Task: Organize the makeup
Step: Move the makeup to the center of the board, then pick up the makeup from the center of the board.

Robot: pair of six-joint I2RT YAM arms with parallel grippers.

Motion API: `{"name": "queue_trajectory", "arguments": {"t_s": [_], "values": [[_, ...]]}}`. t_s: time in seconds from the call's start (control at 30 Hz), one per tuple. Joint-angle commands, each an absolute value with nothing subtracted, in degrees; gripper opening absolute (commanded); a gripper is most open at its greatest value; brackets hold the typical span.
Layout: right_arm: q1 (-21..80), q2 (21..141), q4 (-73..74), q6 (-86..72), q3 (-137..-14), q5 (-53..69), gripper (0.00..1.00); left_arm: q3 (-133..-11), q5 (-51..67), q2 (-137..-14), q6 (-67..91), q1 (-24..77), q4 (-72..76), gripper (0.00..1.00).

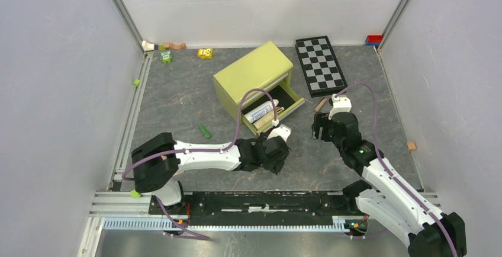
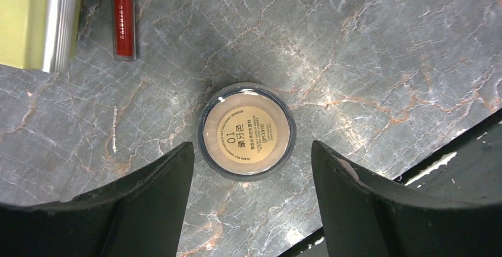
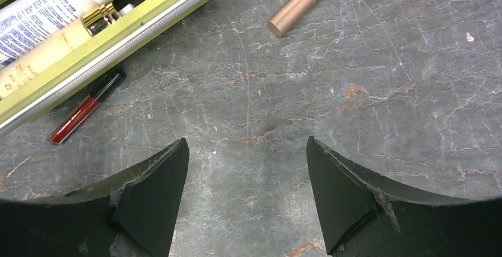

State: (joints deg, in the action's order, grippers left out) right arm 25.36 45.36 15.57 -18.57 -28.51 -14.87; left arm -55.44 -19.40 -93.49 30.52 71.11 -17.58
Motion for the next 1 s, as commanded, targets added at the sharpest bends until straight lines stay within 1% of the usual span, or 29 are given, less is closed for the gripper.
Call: {"name": "queue_trajectory", "arguments": {"t_s": [0.0,0.1,0.2,0.37,0.4,0.47,0.57,0.7,0.8,0.97], "values": [[25.1,45.7,14.1,-19.6,-28.3,-14.9,0.80,-57.2,-19.6,-91.0,26.8,70.7,-16.4,0.79],[25.1,45.7,13.8,-19.2,-28.0,-13.8,0.81,-57.3,-20.5,-90.1,26.6,70.1,-17.5,0.79],[25.1,45.6,12.9,-17.6,-27.1,-12.2,0.82,-57.8,-21.2,-85.4,25.8,67.3,-18.8,0.80],[25.1,47.8,8.2,-16.2,-25.7,-6.4,0.84,-62.2,-16.8,-75.4,23.0,54.8,-21.8,0.81],[25.2,48.9,7.2,-15.9,-25.5,-5.1,0.88,-64.3,-16.2,-74.2,22.0,52.6,-22.4,0.82],[26.5,50.9,4.3,-15.1,-25.1,-2.6,0.91,-69.0,-15.3,-73.3,19.4,47.7,-24.2,0.83],[31.4,53.5,1.8,-13.7,-25.6,-3.7,0.98,-76.8,-14.2,-75.0,17.4,40.4,-26.9,0.88],[36.3,56.3,0.4,-12.8,-27.1,-4.2,0.98,-86.7,-10.7,-82.8,19.5,29.9,-31.5,0.92],[39.5,58.2,-1.9,-11.6,-27.6,-4.4,0.98,-91.1,-11.0,-87.5,19.1,26.0,-32.3,0.96],[48.1,63.2,-2.0,-8.6,-28.6,-7.7,0.98,-96.7,-11.6,-94.3,18.6,21.0,-34.5,0.98]]}}
